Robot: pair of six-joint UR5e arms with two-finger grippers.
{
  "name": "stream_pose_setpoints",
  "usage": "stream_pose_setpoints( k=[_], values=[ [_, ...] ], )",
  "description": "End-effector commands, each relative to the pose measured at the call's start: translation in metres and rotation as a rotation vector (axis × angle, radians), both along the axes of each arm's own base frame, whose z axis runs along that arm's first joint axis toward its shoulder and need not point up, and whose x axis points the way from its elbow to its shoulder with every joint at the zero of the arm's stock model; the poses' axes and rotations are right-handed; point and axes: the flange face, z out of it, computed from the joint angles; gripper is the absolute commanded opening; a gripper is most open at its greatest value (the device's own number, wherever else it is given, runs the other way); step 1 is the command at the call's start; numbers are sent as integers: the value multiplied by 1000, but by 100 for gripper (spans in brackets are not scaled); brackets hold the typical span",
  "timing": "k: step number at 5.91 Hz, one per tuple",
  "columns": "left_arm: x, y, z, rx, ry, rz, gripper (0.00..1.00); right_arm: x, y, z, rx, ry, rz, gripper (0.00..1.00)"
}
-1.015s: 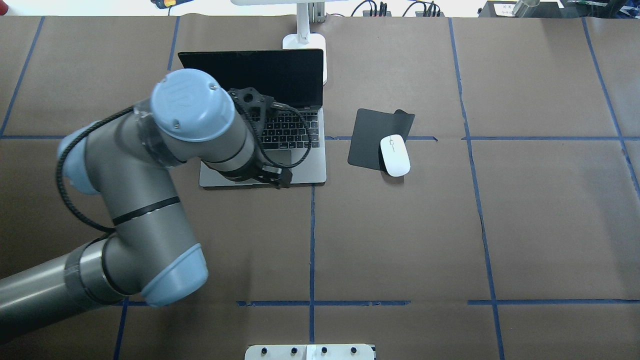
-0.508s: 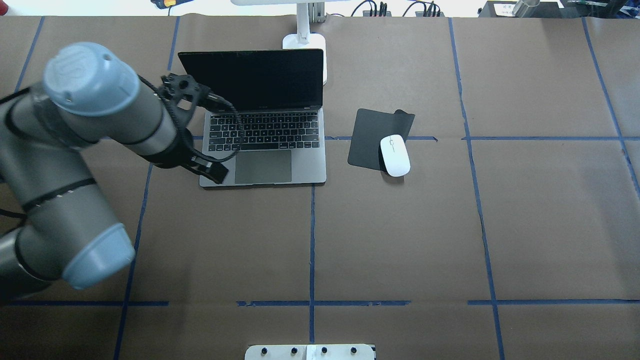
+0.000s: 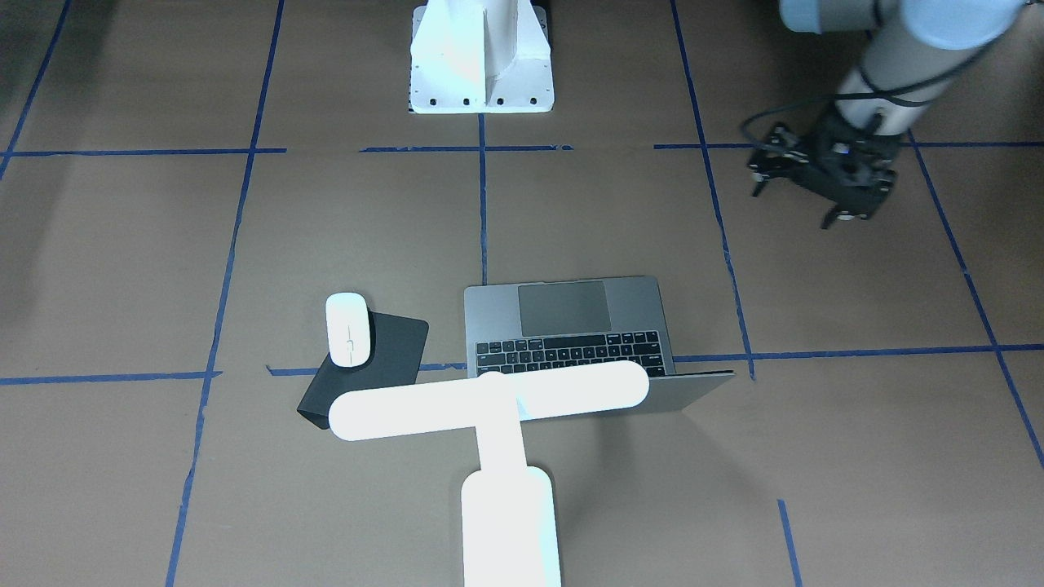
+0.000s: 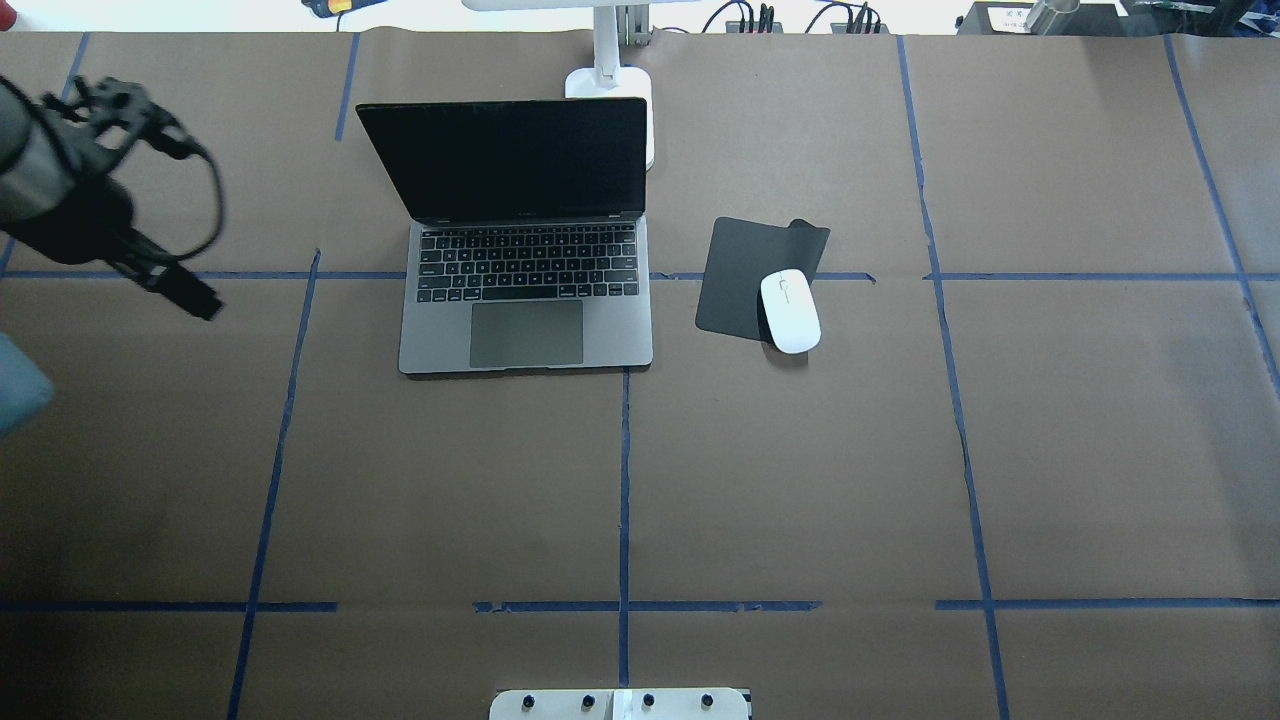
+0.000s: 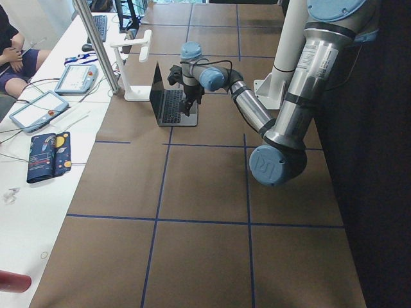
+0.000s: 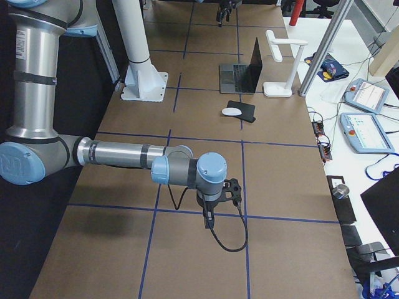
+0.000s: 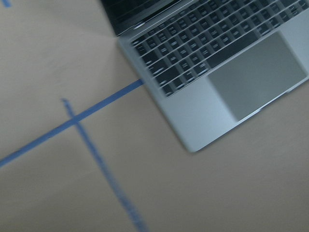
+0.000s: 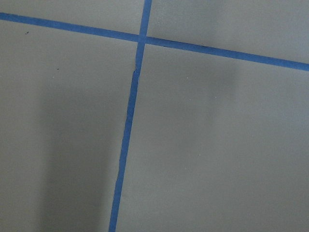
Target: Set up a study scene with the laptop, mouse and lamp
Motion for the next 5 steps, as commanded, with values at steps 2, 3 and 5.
stream_pose_setpoints(
  k=[2, 3, 5],
  values=[
    [-135, 27, 133, -96, -47, -29, 100, 0, 2, 1, -3, -1, 1, 100],
    [-198, 22, 176, -150, -36, -106, 100, 0, 2, 2, -5, -1, 1, 100],
    [-253, 39, 244, -286, 36, -203, 100, 0, 4, 2, -5, -2, 1, 100]
  ],
)
